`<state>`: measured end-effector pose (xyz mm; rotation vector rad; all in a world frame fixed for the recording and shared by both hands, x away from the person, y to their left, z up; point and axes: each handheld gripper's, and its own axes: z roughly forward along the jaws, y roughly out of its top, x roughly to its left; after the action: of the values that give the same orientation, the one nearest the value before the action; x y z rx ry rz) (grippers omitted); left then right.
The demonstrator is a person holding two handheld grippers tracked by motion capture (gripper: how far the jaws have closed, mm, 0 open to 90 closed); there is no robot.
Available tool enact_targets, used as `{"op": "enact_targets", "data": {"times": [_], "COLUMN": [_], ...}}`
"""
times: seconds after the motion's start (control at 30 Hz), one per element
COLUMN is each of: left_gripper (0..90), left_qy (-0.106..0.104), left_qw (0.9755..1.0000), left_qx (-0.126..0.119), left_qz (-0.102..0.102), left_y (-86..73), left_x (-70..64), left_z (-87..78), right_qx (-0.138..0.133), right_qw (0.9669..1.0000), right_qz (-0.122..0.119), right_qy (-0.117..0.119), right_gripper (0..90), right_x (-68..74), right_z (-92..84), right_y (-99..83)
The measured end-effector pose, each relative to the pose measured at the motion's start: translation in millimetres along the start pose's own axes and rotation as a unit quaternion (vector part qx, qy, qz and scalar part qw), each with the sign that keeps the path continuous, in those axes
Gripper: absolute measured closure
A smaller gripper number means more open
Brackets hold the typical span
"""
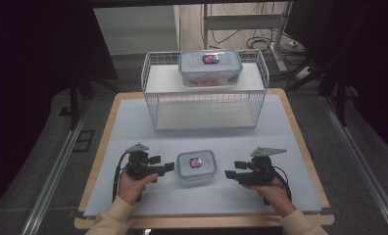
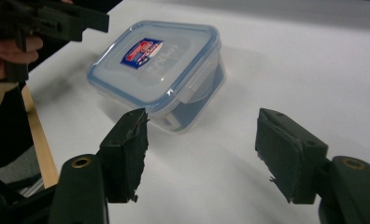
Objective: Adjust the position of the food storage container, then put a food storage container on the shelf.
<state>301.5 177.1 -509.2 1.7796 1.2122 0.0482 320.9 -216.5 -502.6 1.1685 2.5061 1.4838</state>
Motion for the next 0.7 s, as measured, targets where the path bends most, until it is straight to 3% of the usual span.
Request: {"op": "enact_targets", "data": {"times": [0.17,0.7], "left_gripper": [23.2,22.6], "left_qy": [0.0,-0.012], "left_qw": [1.0,0.9999], "left_qx": [-0.001,-0.004], "left_qz": [0.002,0.002], "left_y": [-1.0,0.7], "left_x": [-1.7,-7.4], "left_z": [-1.0,-1.5], "right_qx": [-0.001,0.005], "right_qw": [1.0,0.9999], "right_qz": [0.01,0.016], "right_qy": [0.001,0.002], "right_gripper": [28.9,26.6], "right_x": [-3.5,-4.8], "right_z": [-1.4,1.3], "right_y": [2.6,7.8]}}
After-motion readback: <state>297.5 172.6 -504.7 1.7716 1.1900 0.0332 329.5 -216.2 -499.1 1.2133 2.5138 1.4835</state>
